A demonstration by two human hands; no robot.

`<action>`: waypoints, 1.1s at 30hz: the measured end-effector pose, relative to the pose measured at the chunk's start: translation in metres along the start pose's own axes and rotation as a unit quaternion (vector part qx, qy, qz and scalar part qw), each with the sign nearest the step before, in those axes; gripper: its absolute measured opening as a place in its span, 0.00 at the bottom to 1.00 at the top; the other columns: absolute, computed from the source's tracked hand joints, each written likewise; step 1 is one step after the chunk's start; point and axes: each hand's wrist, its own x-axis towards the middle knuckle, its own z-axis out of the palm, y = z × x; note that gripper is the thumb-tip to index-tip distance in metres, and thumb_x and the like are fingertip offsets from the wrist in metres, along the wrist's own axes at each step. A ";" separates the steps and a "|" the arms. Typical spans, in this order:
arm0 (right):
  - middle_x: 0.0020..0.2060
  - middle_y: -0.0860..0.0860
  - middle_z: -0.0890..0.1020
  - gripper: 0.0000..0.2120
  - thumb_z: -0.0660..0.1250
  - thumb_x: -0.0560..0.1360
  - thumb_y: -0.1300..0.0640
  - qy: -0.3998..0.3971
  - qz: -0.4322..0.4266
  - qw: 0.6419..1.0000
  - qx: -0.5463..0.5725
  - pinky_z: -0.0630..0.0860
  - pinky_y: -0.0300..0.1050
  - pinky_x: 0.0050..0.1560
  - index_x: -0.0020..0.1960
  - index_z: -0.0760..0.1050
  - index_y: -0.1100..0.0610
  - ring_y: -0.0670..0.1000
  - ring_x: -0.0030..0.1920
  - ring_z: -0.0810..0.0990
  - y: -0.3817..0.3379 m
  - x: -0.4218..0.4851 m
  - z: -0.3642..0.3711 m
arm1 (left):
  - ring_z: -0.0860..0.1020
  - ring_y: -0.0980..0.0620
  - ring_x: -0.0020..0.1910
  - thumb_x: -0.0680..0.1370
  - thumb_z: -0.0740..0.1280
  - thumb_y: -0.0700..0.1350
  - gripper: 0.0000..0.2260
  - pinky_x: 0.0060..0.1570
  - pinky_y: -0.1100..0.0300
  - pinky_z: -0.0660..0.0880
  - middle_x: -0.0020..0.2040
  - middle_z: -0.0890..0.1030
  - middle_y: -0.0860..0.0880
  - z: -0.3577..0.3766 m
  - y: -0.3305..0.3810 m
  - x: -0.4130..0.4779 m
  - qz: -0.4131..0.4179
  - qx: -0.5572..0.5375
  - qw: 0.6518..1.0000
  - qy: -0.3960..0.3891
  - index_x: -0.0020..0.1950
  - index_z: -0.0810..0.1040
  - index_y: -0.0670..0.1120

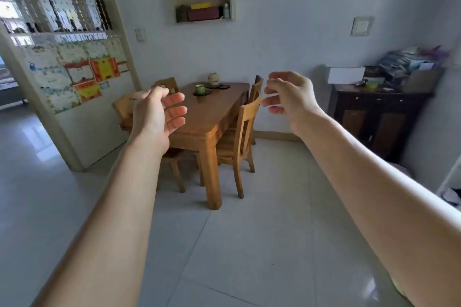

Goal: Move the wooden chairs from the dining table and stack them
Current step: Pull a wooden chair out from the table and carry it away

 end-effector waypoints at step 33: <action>0.36 0.53 0.80 0.06 0.65 0.76 0.63 0.014 0.088 0.994 -0.066 0.72 0.36 0.25 0.51 0.77 0.57 0.49 0.27 0.79 0.161 0.369 -0.134 | 0.82 0.55 0.30 0.80 0.63 0.48 0.06 0.29 0.62 0.78 0.38 0.87 0.51 0.330 -0.183 0.200 -0.130 -0.033 0.990 -0.049 0.55 0.77 0.51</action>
